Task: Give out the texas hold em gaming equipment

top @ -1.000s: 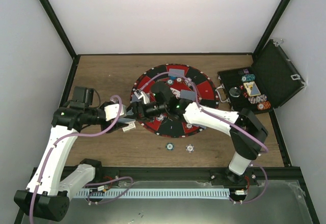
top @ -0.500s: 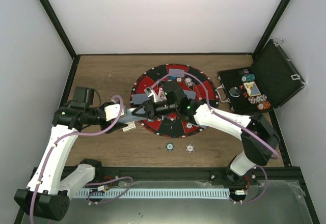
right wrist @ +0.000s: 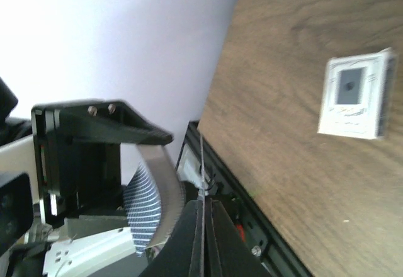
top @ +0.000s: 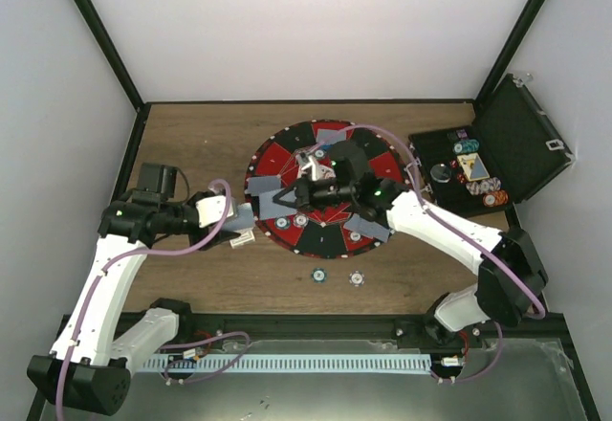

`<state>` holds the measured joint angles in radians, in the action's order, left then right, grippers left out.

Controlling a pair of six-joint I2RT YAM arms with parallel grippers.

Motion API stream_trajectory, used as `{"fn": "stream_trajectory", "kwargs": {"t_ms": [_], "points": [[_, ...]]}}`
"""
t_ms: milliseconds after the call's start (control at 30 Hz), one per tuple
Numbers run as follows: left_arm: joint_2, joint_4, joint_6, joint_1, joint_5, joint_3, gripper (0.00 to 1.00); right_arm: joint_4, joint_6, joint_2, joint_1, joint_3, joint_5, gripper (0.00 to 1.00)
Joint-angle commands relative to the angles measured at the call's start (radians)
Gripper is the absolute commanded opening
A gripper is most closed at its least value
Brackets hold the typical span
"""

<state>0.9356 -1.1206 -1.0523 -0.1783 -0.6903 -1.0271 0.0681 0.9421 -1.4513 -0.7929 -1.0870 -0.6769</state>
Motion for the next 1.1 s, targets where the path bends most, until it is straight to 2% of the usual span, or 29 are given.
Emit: {"fn": "stream_trajectory", "kwargs": {"t_ms": [0,200,400,667,800,900,1067], "points": [[-0.004,0.051,-0.009,0.0,-0.01,0.023,0.12,0.125,-0.067,0.069,0.131,0.002,0.006,0.01],[0.06,0.147,0.036,0.008,0.078,0.075,0.09,0.183,-0.2,0.063,0.396,0.044,-0.097,0.01],[0.134,0.206,-0.033,0.129,0.113,0.136,0.08,0.278,-0.377,-0.116,0.553,-0.005,-0.054,0.01],[0.212,0.21,-0.226,0.362,0.137,0.208,0.07,0.289,-0.468,-0.378,0.605,-0.099,0.004,0.01],[0.278,0.204,-0.304,0.458,0.122,0.215,0.07,0.299,-0.491,-0.451,0.608,-0.145,0.015,0.01],[0.319,0.224,-0.336,0.483,0.137,0.242,0.07,0.298,-0.496,-0.474,0.613,-0.155,0.027,0.01],[0.317,0.365,-0.34,0.485,0.161,0.353,0.08,0.292,-0.495,-0.512,0.615,-0.169,0.025,0.01]]}}
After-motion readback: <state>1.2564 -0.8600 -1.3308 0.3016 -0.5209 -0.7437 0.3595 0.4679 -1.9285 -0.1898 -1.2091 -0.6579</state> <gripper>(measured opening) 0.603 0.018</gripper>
